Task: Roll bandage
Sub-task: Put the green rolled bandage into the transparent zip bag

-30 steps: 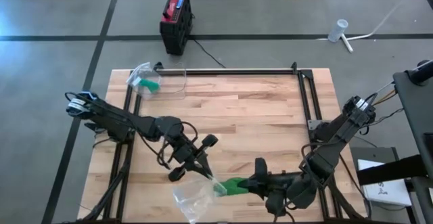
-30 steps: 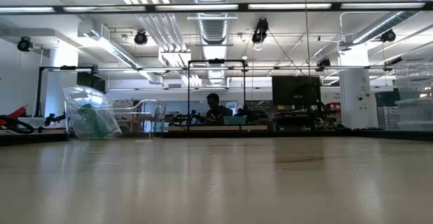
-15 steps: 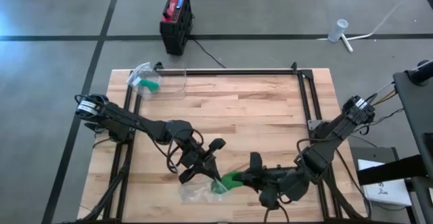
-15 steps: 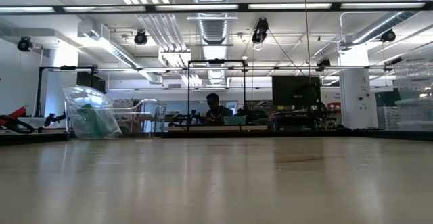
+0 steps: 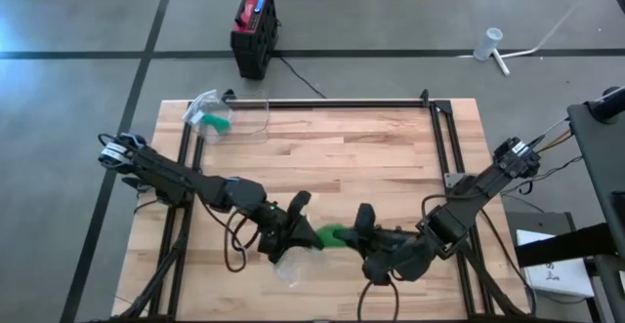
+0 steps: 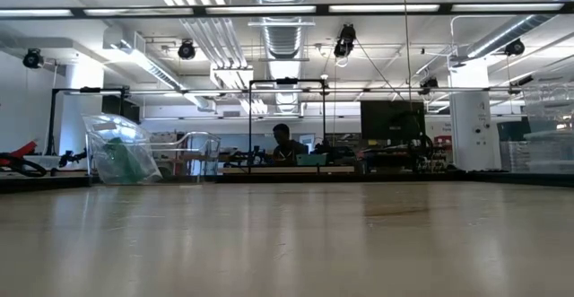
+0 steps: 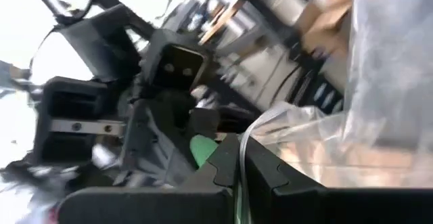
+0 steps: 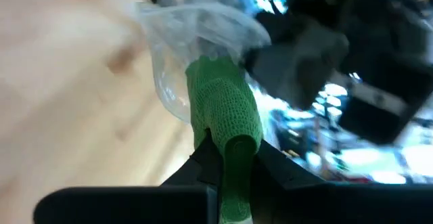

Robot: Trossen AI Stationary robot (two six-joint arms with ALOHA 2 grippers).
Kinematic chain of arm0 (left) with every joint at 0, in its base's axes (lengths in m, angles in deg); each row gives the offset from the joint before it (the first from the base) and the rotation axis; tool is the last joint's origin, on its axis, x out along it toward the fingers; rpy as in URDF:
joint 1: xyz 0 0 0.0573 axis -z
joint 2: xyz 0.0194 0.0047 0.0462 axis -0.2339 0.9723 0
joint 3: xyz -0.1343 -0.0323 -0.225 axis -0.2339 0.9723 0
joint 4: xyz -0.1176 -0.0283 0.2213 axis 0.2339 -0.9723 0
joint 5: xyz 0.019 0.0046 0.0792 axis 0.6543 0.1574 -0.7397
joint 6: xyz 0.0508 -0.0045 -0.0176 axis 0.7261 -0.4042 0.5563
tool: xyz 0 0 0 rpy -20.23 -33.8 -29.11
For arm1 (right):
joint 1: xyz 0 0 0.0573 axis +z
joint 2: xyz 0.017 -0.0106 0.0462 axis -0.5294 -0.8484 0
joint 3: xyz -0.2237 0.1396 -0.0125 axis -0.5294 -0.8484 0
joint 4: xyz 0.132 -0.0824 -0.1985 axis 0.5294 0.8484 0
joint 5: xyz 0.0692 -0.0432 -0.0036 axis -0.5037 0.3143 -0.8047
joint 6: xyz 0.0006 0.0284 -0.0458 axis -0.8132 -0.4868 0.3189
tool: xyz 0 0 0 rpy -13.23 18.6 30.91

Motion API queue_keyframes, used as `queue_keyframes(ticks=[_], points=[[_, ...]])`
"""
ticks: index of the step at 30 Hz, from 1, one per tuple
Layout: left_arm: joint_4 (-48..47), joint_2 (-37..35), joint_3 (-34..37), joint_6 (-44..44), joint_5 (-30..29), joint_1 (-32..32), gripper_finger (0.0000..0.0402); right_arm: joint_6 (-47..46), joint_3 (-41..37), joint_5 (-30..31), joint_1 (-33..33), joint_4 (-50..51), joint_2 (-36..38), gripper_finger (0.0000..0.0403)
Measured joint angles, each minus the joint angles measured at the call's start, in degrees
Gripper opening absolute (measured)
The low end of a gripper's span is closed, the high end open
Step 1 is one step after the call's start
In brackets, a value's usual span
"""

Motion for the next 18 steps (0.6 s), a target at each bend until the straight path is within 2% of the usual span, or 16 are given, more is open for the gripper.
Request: queue_keyframes(ticks=[3,5,10,14,18], points=[[-1.15,-0.98,0.00,4.69,-5.97,1.87,0.0000,2.43,0.15,5.96,-0.13,0.43,0.00,0.0028],[-2.50,-1.24,0.00,5.82,-7.79,2.62,0.0000,3.41,0.89,6.23,-0.17,0.29,0.00,0.0028],[-9.17,-1.26,-0.10,4.51,-14.87,3.83,0.0000,2.31,2.99,-3.05,0.94,2.63,0.09,0.0028],[-9.99,-1.26,-0.13,4.89,-15.05,4.38,0.0000,-4.17,4.37,-12.67,0.85,5.88,0.13,0.0028],[-10.72,-2.39,0.09,10.34,-17.59,4.04,0.0000,-9.80,4.46,-22.14,-0.32,9.56,0.17,0.0028]])
